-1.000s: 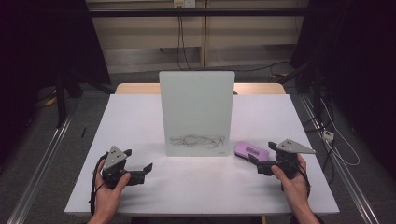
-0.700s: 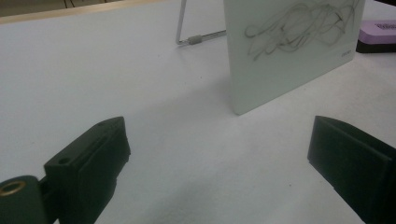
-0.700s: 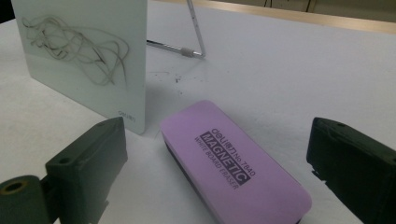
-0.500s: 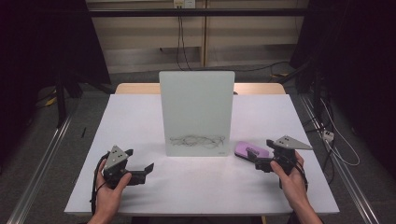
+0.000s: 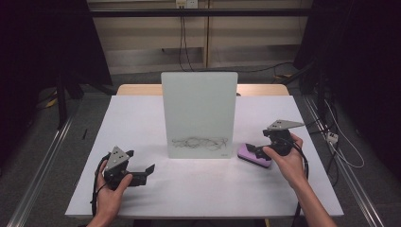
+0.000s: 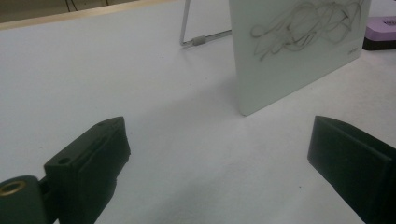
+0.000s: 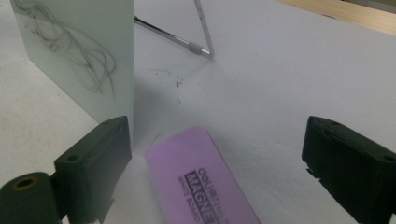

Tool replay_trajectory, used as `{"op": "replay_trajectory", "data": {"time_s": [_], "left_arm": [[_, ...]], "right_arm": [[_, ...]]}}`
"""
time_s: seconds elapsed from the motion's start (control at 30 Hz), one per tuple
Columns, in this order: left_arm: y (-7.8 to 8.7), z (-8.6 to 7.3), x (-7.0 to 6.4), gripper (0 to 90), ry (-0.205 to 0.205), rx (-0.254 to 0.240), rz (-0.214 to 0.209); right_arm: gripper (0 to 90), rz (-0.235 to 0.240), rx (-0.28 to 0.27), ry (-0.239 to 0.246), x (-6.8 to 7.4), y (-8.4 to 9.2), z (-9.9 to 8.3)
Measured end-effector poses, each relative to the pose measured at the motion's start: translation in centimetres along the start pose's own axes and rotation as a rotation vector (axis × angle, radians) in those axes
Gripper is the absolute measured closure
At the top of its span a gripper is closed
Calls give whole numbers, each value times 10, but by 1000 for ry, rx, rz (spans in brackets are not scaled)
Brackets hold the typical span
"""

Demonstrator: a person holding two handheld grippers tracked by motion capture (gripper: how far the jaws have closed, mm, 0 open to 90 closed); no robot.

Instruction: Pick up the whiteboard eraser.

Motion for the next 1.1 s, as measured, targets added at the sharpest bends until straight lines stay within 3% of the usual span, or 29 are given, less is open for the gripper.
{"op": "replay_trajectory", "data": {"time_s": [0.33,0.4,0.5,0.83,1.1], "left_arm": [[0,0,0,53,-11,6,-5],[0,-1,1,53,-4,8,-1],[0,-1,2,54,-2,13,-5],[0,-1,4,53,8,5,2],[0,-2,4,54,4,13,-4]], "right_arm": [[117,96,57,18,-1,-18,3],[124,99,108,38,-4,-19,-2],[133,94,121,48,-5,-18,-5],[165,158,187,83,1,-15,-8],[258,194,241,98,-3,-10,-9]]}}
Point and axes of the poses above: each handheld gripper's, and its own axes: y roughly backward along the jaws, z roughly out of its top, x roughly to its left, the point moved 5 cm from there along -y, roughly forward along the jaws, and after that the axes turned 15 degrees about -x, right-handed, at the moved point
